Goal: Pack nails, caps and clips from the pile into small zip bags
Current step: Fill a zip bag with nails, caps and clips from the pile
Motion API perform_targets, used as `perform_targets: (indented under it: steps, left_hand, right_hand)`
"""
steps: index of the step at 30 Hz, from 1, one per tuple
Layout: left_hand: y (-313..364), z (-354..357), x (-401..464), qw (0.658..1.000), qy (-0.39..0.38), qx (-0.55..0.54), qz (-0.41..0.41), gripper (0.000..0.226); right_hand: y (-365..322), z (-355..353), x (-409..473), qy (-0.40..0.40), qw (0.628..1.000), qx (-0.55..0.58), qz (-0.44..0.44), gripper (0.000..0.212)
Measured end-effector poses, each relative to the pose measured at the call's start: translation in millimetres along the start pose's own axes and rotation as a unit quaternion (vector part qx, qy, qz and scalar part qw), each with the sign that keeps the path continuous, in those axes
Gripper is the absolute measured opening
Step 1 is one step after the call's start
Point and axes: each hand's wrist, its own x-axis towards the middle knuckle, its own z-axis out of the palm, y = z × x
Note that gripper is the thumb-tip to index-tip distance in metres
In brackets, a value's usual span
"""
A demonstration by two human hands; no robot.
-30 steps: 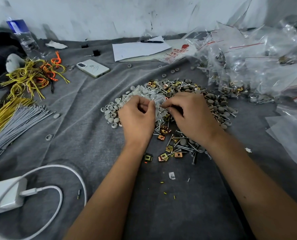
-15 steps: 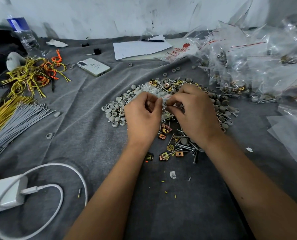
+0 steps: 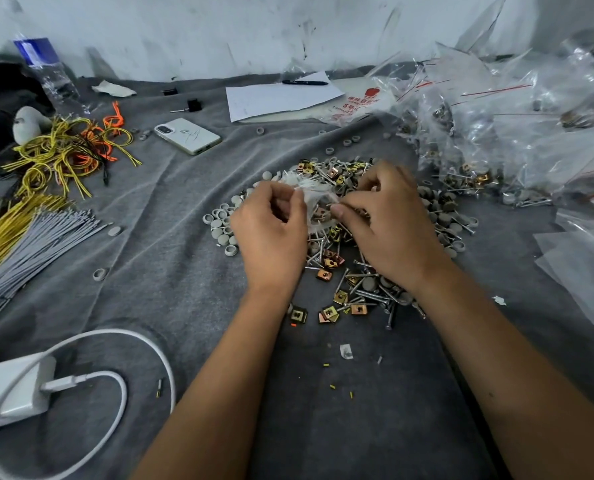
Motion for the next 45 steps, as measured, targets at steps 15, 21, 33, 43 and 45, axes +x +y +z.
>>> perform_targets:
  steps: [15,21,33,43,45]
  left_hand:
    - [-3,2,-3,0.995,-0.083,0.031,-0.052,0.021]
    - [-3,1,-3,0.99,-0.118,0.026,-0.075,0.016]
    - [3,0,-1,0.989,-0.114,-0.003,-0.089,0.015]
    - [4,3,-4,0.995,-0.093,-0.028,-0.037,0.015]
    - [6,4,-4,0.995,-0.091,-0.035,-0.03,0.015]
  right_hand:
    - [29,-26,4,-0.284,0.956,0.071,0.031,0.017]
    - [28,-22,4,-0.307,0.947,0.089,0.029,0.01]
    - [10,-8,3,-0.009,0.929,0.366,0.058,0.012]
    - [8,-3,0,0.047,0.973,0.225,0.012,0.017]
    - [6,-4,0,0.085,0.974,0.21,0.009,0.018]
